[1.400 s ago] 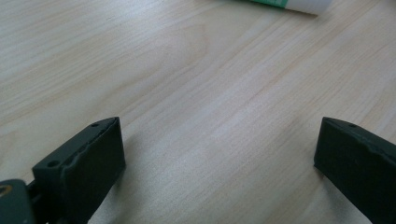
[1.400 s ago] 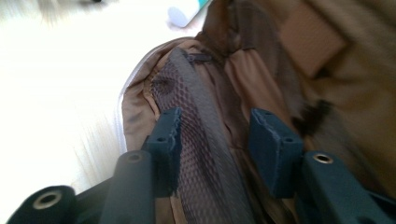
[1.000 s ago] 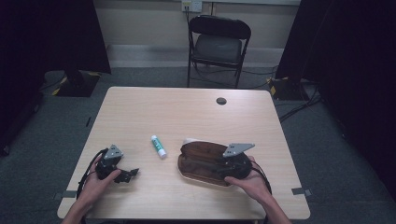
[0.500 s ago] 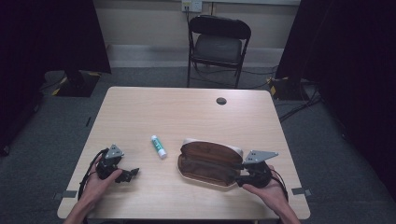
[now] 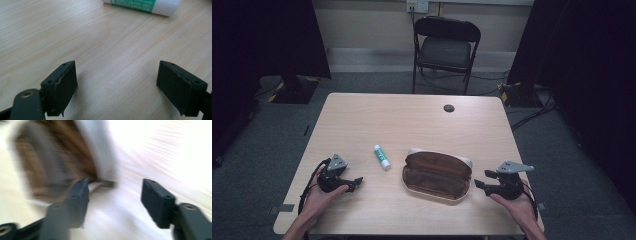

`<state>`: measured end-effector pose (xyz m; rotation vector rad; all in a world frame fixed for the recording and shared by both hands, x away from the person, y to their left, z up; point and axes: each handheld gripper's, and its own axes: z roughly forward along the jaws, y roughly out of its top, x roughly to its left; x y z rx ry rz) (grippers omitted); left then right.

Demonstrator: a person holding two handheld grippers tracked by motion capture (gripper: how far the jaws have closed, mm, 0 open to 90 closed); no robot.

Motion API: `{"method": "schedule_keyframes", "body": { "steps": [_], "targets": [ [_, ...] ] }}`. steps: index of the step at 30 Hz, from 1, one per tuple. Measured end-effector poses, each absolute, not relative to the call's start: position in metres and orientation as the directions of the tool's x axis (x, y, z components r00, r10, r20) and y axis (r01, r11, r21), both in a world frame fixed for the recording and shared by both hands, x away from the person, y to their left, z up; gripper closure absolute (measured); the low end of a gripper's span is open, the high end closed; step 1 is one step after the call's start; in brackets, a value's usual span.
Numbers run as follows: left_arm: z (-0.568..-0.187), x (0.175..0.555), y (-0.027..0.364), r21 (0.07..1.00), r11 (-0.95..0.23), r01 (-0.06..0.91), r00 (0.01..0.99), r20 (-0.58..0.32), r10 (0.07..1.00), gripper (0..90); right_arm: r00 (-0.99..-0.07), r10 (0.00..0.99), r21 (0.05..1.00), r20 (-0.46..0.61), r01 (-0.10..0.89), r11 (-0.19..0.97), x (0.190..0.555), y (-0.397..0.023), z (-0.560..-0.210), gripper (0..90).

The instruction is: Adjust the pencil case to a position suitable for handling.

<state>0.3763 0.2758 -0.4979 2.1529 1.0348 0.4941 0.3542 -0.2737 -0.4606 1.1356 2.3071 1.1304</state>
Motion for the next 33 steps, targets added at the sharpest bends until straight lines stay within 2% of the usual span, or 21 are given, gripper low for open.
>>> {"method": "schedule_keyframes", "body": {
  "steps": [5,11,15,26,28,30,31,33],
  "targets": [
    [-0.496,0.38,0.267,0.724,-0.453,0.521,0.603,0.063,0.795,21.6,-0.564,0.826,0.739,0.005,0.559,0.377,0.376,-0.278,-0.475,29.2],
    [-0.494,0.379,0.262,0.724,-0.459,0.516,0.612,0.063,0.788,21.2,-0.511,0.859,0.705,-0.022,0.602,0.376,0.387,-0.278,-0.488,21.4],
    [-0.483,0.377,0.256,0.757,-0.397,0.519,0.601,0.008,0.8,19.2,-0.508,0.861,0.707,-0.025,0.6,0.374,0.387,-0.277,-0.494,21.6],
    [-0.469,0.382,0.24,0.764,-0.415,0.494,0.635,0.009,0.773,19.8,-0.502,0.865,0.744,-0.01,0.574,0.342,0.385,-0.277,-0.5,20.0],
    [-0.468,0.387,0.236,0.753,-0.44,0.49,0.638,0.034,0.769,19.9,-0.502,0.865,0.744,-0.01,0.574,0.342,0.385,-0.277,-0.5,20.0],
    [-0.468,0.389,0.234,0.757,-0.434,0.488,0.629,0.04,0.776,23.0,-0.501,0.865,0.743,-0.009,0.575,0.341,0.385,-0.277,-0.5,20.1],
    [-0.472,0.392,0.231,0.772,-0.391,0.501,0.606,0.01,0.795,24.3,-0.502,0.865,0.744,-0.01,0.574,0.341,0.384,-0.277,-0.5,20.1],
    [-0.476,0.397,0.229,0.769,-0.39,0.506,0.615,-0.004,0.789,21.8,-0.501,0.865,0.744,-0.01,0.574,0.341,0.384,-0.277,-0.5,20.1]
  ]
}}
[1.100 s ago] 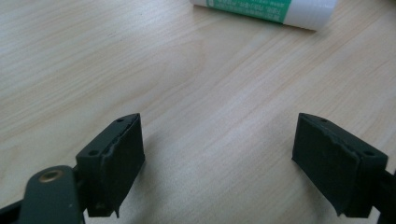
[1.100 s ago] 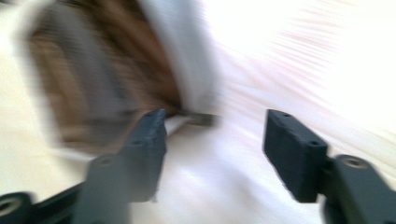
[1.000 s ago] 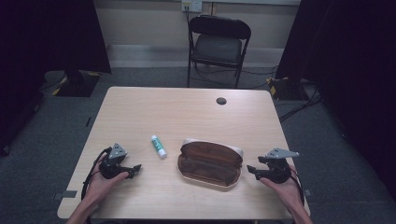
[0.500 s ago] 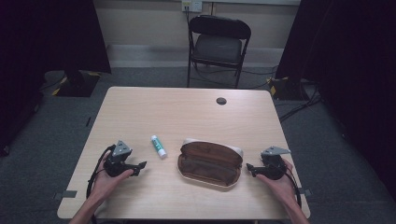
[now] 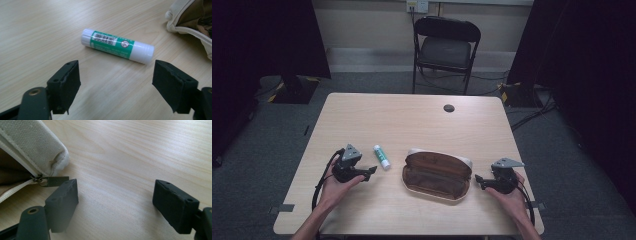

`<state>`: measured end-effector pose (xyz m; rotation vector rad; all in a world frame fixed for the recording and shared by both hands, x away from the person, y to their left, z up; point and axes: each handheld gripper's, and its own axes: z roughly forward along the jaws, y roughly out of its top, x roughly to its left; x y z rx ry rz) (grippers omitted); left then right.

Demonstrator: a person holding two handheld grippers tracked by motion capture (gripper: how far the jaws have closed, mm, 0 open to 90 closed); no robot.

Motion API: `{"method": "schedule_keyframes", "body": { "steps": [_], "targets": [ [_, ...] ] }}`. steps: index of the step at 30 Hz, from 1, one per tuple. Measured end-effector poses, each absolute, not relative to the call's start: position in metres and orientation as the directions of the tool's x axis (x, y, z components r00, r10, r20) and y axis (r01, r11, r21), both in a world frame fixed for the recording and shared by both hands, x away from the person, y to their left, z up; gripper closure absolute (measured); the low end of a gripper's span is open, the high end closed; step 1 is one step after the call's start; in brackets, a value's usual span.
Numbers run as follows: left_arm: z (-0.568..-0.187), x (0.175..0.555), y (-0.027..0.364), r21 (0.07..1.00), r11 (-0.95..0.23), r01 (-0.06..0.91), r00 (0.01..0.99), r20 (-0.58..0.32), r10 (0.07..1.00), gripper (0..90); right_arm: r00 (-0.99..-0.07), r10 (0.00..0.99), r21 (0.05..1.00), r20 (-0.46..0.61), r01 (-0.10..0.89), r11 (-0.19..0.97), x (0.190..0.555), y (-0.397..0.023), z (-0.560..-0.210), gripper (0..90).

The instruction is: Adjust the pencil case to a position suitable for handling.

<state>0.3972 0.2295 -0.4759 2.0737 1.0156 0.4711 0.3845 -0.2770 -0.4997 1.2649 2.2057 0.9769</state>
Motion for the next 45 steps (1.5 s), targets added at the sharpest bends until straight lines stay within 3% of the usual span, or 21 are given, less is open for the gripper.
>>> {"method": "schedule_keyframes", "body": {
  "steps": [3,5,6,9,11,13,17,20,23,26,29,33,45],
  "targets": [
    [-0.478,0.402,0.226,0.779,-0.365,0.511,0.622,-0.042,0.782,21.8,-0.501,0.865,0.744,-0.01,0.574,0.341,0.384,-0.277,-0.5,20.1],
    [-0.477,0.405,0.221,0.779,-0.379,0.499,0.613,-0.009,0.79,21.5,-0.502,0.865,0.744,-0.01,0.574,0.341,0.385,-0.277,-0.5,20.1],
    [-0.475,0.411,0.216,0.786,-0.346,0.512,0.608,-0.048,0.792,21.1,-0.502,0.865,0.744,-0.01,0.574,0.342,0.385,-0.277,-0.5,20.0],
    [-0.473,0.416,0.204,0.775,-0.355,0.523,0.6,-0.039,0.799,16.6,-0.501,0.865,0.743,-0.009,0.576,0.341,0.385,-0.277,-0.5,20.1],
    [-0.474,0.419,0.198,0.782,-0.36,0.509,0.587,-0.01,0.809,18.6,-0.501,0.865,0.744,-0.009,0.575,0.341,0.385,-0.277,-0.5,20.0],
    [-0.477,0.424,0.193,0.775,-0.337,0.534,0.585,-0.051,0.809,18.6,-0.501,0.865,0.744,-0.01,0.575,0.341,0.385,-0.277,-0.5,20.1],
    [-0.48,0.427,0.19,0.763,-0.375,0.526,0.587,-0.007,0.809,19.8,-0.501,0.865,0.743,-0.009,0.575,0.341,0.385,-0.277,-0.5,20.1],
    [-0.487,0.432,0.19,0.769,-0.292,0.569,0.534,-0.076,0.842,20.5,-0.501,0.865,0.743,-0.009,0.575,0.341,0.385,-0.277,-0.5,20.1],
    [-0.488,0.433,0.19,0.769,-0.299,0.566,0.536,-0.067,0.841,21.3,-0.502,0.865,0.743,-0.01,0.575,0.342,0.385,-0.277,-0.5,20.1],
    [-0.488,0.433,0.191,0.754,-0.362,0.548,0.563,-0.013,0.826,26.1,-0.504,0.864,0.744,-0.011,0.573,0.344,0.385,-0.277,-0.5,20.1],
    [-0.489,0.433,0.19,0.755,-0.354,0.552,0.562,-0.024,0.827,33.7,-0.503,0.864,0.744,-0.011,0.573,0.343,0.385,-0.277,-0.5,20.1],
    [-0.491,0.434,0.193,0.74,-0.393,0.546,0.577,0.008,0.817,35.1,-0.503,0.864,0.744,-0.011,0.573,0.343,0.385,-0.277,-0.5,20.1],
    [-0.492,0.432,0.194,0.722,-0.45,0.525,0.609,0.051,0.792,64.0,-0.503,0.864,0.744,-0.01,0.574,0.343,0.385,-0.277,-0.5,20.1]
  ]
}}
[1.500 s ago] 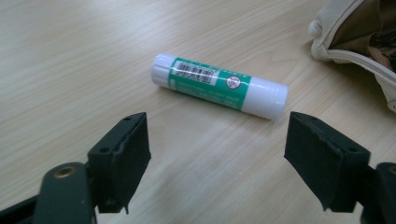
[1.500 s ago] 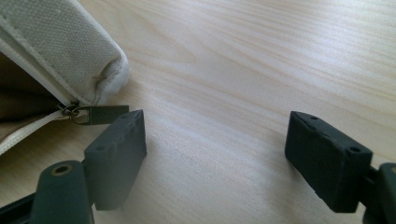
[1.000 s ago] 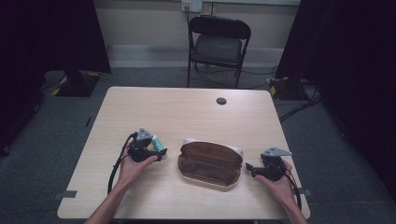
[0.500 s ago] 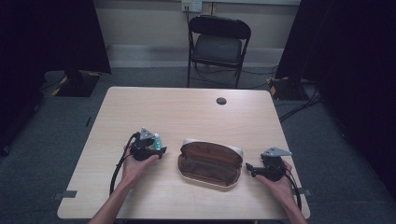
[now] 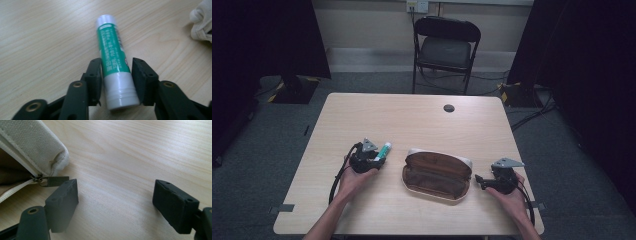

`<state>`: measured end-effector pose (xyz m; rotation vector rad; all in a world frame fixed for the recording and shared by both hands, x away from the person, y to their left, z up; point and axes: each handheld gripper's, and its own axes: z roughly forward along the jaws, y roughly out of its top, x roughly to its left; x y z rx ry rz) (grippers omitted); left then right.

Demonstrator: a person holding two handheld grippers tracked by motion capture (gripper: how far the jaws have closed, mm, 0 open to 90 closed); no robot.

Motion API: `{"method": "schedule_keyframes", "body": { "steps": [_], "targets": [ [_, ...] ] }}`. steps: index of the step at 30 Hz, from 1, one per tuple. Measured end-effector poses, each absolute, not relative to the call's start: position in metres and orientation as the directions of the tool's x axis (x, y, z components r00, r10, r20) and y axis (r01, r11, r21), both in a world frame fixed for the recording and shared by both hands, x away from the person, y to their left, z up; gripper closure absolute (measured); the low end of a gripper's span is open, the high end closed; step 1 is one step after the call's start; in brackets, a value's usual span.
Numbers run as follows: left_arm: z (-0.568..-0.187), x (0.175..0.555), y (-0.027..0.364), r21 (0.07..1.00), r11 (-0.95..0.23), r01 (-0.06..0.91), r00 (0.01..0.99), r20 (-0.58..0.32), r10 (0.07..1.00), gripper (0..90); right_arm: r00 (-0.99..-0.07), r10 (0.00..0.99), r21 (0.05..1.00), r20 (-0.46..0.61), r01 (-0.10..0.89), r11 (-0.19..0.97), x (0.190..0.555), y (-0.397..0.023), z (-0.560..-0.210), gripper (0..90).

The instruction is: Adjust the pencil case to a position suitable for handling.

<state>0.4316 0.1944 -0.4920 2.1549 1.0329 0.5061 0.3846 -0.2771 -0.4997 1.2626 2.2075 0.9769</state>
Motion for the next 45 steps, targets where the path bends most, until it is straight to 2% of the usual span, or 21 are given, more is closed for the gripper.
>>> {"method": "schedule_keyframes", "body": {
  "steps": [8,14,17,19,21,25,27,45],
  "targets": [
    [-0.491,0.423,0.204,0.709,-0.501,0.497,0.68,0.04,0.732,64.7,-0.503,0.864,0.744,-0.011,0.573,0.343,0.385,-0.277,-0.5,20.1],
    [-0.492,0.404,0.216,0.715,-0.478,0.51,0.697,-0.018,0.717,64.7,-0.503,0.864,0.745,-0.012,0.572,0.344,0.384,-0.277,-0.5,20.3],
    [-0.489,0.397,0.223,0.695,-0.514,0.502,0.71,0.008,0.705,64.6,-0.502,0.865,0.744,-0.013,0.573,0.343,0.384,-0.277,-0.5,20.5],
    [-0.49,0.393,0.227,0.7,-0.493,0.516,0.702,-0.016,0.712,64.1,-0.502,0.865,0.744,-0.013,0.573,0.343,0.384,-0.277,-0.5,20.5],
    [-0.491,0.393,0.231,0.709,-0.488,0.509,0.706,-0.02,0.708,63.1,-0.501,0.865,0.745,-0.012,0.573,0.342,0.384,-0.277,-0.5,20.4],
    [-0.49,0.398,0.228,0.693,-0.498,0.522,0.702,-0.017,0.712,54.6,-0.501,0.865,0.745,-0.011,0.573,0.342,0.384,-0.277,-0.5,20.5],
    [-0.489,0.403,0.226,0.691,-0.497,0.525,0.702,-0.02,0.712,54.4,-0.502,0.865,0.745,-0.012,0.573,0.342,0.384,-0.277,-0.5,20.4],
    [-0.492,0.415,0.216,0.714,-0.495,0.496,0.718,-0.017,0.696,65.4,-0.504,0.863,0.744,-0.01,0.574,0.343,0.385,-0.277,-0.5,20.4]
  ]
}}
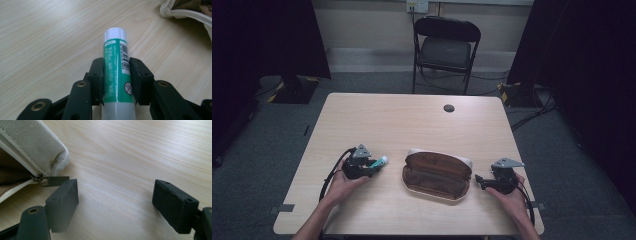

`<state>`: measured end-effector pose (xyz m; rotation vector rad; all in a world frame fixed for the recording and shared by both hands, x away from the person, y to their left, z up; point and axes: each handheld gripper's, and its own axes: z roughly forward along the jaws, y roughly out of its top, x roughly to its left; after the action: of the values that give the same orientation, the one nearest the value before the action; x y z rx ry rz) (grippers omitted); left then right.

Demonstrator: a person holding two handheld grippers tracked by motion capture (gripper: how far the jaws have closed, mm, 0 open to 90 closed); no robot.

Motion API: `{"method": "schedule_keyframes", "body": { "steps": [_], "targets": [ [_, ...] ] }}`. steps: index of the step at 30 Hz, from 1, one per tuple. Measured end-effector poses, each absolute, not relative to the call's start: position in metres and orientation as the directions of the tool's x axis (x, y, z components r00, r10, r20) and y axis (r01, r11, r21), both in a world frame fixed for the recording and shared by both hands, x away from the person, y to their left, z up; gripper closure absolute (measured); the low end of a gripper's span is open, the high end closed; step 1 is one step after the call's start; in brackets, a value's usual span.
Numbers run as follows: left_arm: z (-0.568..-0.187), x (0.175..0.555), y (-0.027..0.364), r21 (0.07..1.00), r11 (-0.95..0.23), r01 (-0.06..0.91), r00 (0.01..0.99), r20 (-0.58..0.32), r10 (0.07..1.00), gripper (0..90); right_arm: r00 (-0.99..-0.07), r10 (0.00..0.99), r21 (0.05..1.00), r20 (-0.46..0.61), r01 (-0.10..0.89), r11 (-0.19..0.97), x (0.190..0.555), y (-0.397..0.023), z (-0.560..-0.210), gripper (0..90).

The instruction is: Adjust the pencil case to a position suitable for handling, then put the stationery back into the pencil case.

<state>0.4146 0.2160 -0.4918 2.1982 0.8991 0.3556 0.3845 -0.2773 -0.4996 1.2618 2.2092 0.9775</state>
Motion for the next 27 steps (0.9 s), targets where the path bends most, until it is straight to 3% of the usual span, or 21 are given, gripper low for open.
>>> {"method": "schedule_keyframes", "body": {
  "steps": [12,27],
  "targets": [
    [-0.489,0.415,0.209,0.697,-0.535,0.478,0.75,-0.007,0.661,66.0,-0.508,0.861,0.744,-0.01,0.572,0.346,0.385,-0.278,-0.5,20.4],
    [-0.464,0.403,0.207,0.768,-0.446,0.459,0.772,-0.096,0.628,66.0,-0.507,0.862,0.743,-0.01,0.573,0.346,0.385,-0.278,-0.5,20.4]
  ]
}}
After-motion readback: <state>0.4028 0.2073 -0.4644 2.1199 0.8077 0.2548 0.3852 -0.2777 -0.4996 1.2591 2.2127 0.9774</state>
